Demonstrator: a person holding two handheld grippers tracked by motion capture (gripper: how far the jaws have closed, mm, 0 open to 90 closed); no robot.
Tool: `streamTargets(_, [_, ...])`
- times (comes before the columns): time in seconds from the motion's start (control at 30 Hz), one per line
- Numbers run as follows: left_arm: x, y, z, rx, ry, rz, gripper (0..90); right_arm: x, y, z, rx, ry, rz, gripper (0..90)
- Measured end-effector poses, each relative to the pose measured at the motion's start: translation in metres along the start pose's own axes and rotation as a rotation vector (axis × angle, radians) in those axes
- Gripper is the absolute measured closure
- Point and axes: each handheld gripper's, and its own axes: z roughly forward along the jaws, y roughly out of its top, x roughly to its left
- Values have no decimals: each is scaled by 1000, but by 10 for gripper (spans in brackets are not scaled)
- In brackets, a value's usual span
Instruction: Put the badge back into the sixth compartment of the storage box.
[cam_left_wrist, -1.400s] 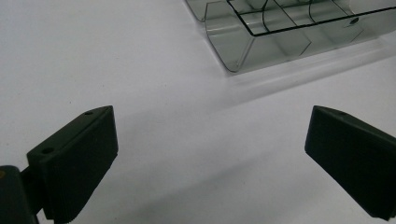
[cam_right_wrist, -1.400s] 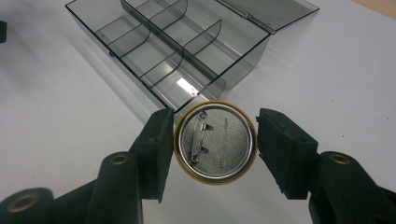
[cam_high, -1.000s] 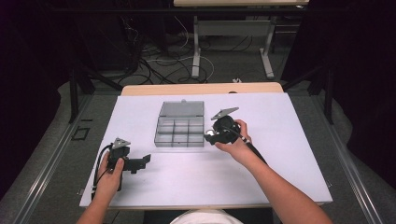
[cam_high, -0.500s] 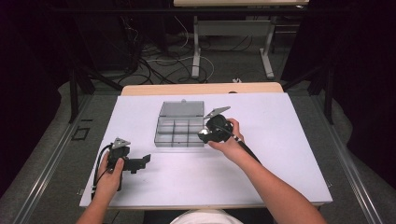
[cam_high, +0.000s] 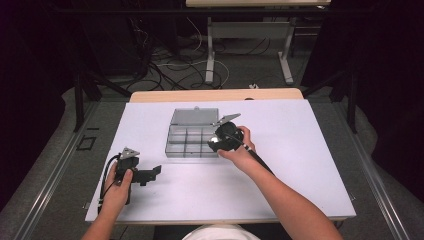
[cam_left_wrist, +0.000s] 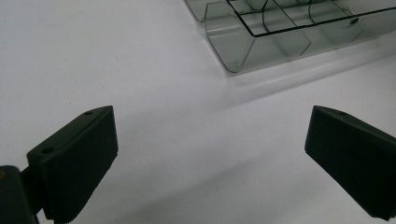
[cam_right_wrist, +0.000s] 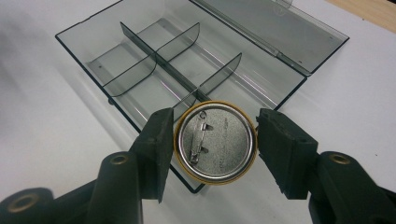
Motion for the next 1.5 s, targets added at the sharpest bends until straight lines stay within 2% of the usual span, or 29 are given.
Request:
streamTargets(0.07, [0, 0, 0, -1, 0, -1, 31, 0, 1, 3, -1, -4, 1, 464])
streamTargets(0.13, [0, 0, 0, -1, -1, 0, 31, -1, 2, 4, 10, -4, -23, 464])
streamTargets(0.17, [0, 0, 0, -2, -1, 0, 31, 1, 2, 5, 13, -3, 12, 464])
streamTargets(0.23, [0, 0, 0, -2, -2, 0, 31, 0, 2, 8, 1, -9, -9, 465])
streamTargets(0.27, [0, 0, 0, -3, -2, 1, 31, 1, 2, 10, -2, -7, 1, 464])
streamTargets(0.43, [0, 0, 0, -2, -2, 1, 30, 2, 3, 13, 25, -15, -16, 464])
streamTargets(0.47, [0, 0, 0, -2, -2, 1, 31, 3, 2, 15, 10, -14, 6, 464])
streamTargets(0.53, [0, 0, 0, -3, -3, 1, 31, 2, 2, 17, -4, -17, -5, 464])
streamTargets(0.57, [0, 0, 0, -3, -3, 1, 31, 2, 3, 17, 20, -12, -7, 465])
streamTargets(0.77, [0, 0, 0, 2, -3, 2, 31, 1, 2, 21, 26, -19, 4, 464])
streamTargets(0.8, [0, 0, 0, 2, -3, 2, 31, 1, 2, 23, 5, -21, 2, 464])
streamTargets(0.83, [0, 0, 0, 2, -2, 2, 31, 0, 2, 23, 27, -16, -7, 464])
streamTargets(0.87, [0, 0, 0, 2, -3, 2, 31, -1, 2, 24, 23, -20, -8, 464])
streamTargets(0.9, [0, 0, 0, 2, -3, 1, 31, 1, 1, 26, 15, -27, 21, 464])
streamTargets(0.93, [0, 0, 0, 0, -3, 3, 30, 0, 1, 27, 24, -21, 5, 464])
streamTargets(1.0, [0, 0, 1, -2, -2, 3, 31, 1, 1, 28, 39, -19, 5, 464])
streamTargets(1.03, [0, 0, 1, -2, -2, 3, 31, 2, 1, 29, 25, -28, 13, 465])
streamTargets(1.13, [0, 0, 0, 1, -4, 3, 31, 2, 1, 30, 37, -22, 0, 464])
streamTargets(1.17, [0, 0, 1, -3, -2, 3, 31, 4, 2, 32, 26, -33, 14, 464])
streamTargets(1.2, [0, 0, 1, -1, -3, 2, 31, 3, 2, 33, 24, -28, 0, 464])
streamTargets(1.27, [0, 0, 1, -2, -2, 3, 31, 2, 2, 33, 44, -20, -14, 464])
streamTargets(1.3, [0, 0, 1, -3, -4, -3, 31, 3, 2, 34, 48, -27, -3, 464])
streamTargets(1.47, [0, 0, 1, -2, -3, 3, 31, 6, 2, 38, 36, -22, 0, 464])
streamTargets(1.5, [0, 0, 1, -3, -5, -1, 31, 5, 1, 40, 24, -25, -18, 464])
